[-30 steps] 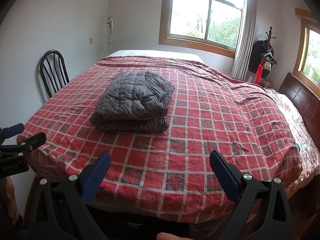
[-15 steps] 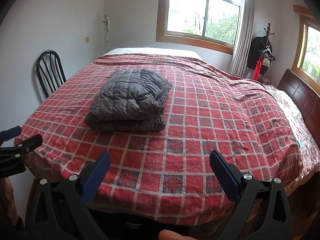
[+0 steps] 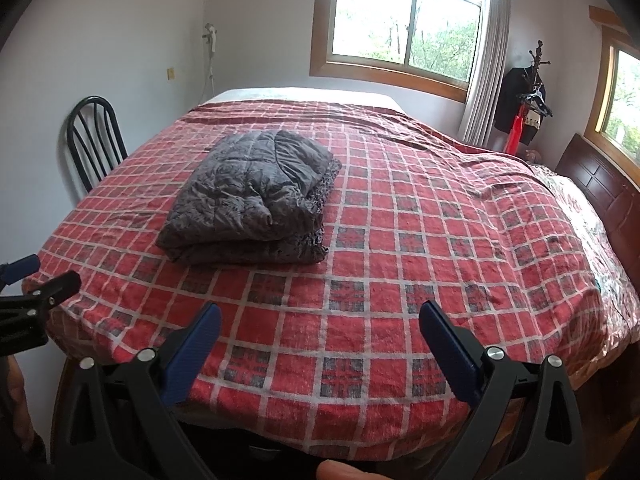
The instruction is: Fold large clothes
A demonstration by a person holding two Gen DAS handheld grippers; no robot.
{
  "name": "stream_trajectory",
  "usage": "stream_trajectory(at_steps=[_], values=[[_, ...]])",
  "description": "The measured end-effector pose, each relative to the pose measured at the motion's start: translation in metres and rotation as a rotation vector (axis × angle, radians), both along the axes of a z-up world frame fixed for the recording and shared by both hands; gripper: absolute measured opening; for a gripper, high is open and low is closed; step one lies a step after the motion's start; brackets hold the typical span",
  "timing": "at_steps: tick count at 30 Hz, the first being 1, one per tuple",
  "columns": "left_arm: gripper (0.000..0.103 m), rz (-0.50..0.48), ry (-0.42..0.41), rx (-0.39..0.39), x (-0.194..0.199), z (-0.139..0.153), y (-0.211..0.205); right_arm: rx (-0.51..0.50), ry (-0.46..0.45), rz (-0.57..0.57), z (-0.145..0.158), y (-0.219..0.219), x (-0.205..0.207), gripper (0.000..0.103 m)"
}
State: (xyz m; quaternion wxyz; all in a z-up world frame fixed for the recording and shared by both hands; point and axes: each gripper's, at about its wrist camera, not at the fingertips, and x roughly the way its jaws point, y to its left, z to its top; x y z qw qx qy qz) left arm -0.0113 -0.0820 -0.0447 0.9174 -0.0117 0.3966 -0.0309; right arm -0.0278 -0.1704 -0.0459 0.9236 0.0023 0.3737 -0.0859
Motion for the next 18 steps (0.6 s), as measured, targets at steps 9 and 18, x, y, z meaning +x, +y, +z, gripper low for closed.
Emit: stream_trajectory(at_steps=[9, 18], values=[[0.1, -0.007, 0.008, 0.005, 0.0057, -0.0005, -0.0018, 0.009, 0.009, 0.003, -0.0026, -0.0011, 0.0036, 0.099], [0.1, -0.005, 0.003, 0.004, 0.0055, -0.0001, -0.0016, -0.002, 0.002, 0.025, -0.0034, 0.0043, 0.0007, 0.099]])
